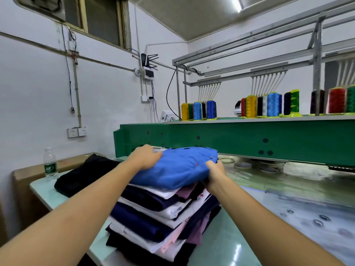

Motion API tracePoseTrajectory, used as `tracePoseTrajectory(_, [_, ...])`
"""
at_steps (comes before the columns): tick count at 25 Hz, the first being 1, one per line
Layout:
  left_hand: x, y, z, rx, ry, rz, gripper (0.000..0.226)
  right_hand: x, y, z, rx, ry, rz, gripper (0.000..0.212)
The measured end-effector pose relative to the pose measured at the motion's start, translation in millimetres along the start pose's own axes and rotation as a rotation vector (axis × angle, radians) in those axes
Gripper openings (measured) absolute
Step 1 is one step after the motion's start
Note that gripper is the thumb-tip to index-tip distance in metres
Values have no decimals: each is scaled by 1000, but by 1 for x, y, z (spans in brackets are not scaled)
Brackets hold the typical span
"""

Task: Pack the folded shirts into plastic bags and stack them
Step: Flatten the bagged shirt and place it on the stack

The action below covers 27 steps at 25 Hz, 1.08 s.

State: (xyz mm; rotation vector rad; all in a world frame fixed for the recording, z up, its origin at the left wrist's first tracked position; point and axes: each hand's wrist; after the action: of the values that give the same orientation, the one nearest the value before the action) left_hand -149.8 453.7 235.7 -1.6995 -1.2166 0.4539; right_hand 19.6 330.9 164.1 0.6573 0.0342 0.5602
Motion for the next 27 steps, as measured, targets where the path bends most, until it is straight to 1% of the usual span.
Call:
tracePoseTrajectory(1, [7, 1, 13, 141, -98, 1, 49, 2, -8, 1, 38, -1, -17, 43])
tracePoseTrajectory(2, [13, 4, 23, 200, -150, 42, 52, 5, -14, 2, 51, 5, -16, 40])
tracePoseTrajectory(3, [19, 7, 29, 195, -168, 81, 52, 7, -21, 2, 0, 0, -5, 41])
tracePoseTrajectory(5, [26, 13, 30, 175, -162, 85, 57, 12, -28, 3, -181, -41, 40, 56])
tracePoseTrajectory(7, [29, 16, 26, 171, -160, 95, 63, 13, -29, 6, -214, -86, 98, 54])
tracePoseTrajectory(9, [31, 16, 23, 108, -179, 117, 56, 16, -29, 10, -203, -90, 109, 50])
tracePoseTrajectory(11, [33, 13, 16, 29, -132, 104, 42, 24, -30, 11, -219, -91, 117, 42])
tracePoseTrajectory(13, [30, 10, -5, -28, 16, 87, 22, 28, -27, 11, -268, -70, 151, 32])
tracePoseTrajectory(14, [28, 9, -23, -51, 109, 105, 19, 28, -23, 11, -272, -31, 172, 30])
tracePoseTrajectory(15, [22, 9, -42, -91, 191, 158, 18, 28, -20, 12, -254, 14, 203, 32])
tracePoseTrajectory(16, [14, 9, -63, -153, 235, 271, 22, 29, -15, 14, -217, 44, 241, 38])
tracePoseTrajectory(18, [1, 10, -95, -320, 236, 648, 32, 31, -10, 17, -148, 60, 301, 52])
tracePoseTrajectory(19, [-2, 11, -104, -403, 213, 774, 34, 34, -10, 18, -167, 42, 288, 54])
tracePoseTrajectory(20, [-1, 14, -107, -444, 201, 792, 33, 36, -11, 19, -214, 21, 251, 50])
tracePoseTrajectory(21, [1, 19, -106, -441, 216, 710, 33, 37, -13, 17, -260, 15, 214, 42])
tracePoseTrajectory(23, [3, 32, -95, -288, 256, 368, 41, 36, -17, 11, -321, 33, 189, 34])
tracePoseTrajectory(24, [4, 40, -89, -217, 238, 224, 38, 35, -19, 7, -323, 38, 180, 35])
tracePoseTrajectory(25, [4, 49, -82, -215, 200, 153, 32, 33, -19, 5, -307, 35, 169, 36])
tracePoseTrajectory(26, [2, 58, -77, -258, 150, 159, 31, 31, -19, 4, -289, 23, 162, 36])
tracePoseTrajectory(27, [0, 66, -74, -311, 106, 199, 37, 29, -20, 7, -271, 3, 158, 35])
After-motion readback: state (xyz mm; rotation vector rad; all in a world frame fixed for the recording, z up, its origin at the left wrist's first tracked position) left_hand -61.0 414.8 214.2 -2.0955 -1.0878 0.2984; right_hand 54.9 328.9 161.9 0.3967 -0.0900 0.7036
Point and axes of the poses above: each hand's wrist, its own x-axis towards the middle knuckle, its own y-axis out of the palm, z = x × y, and after that the axes turned 12 degrees about -y, right-handed
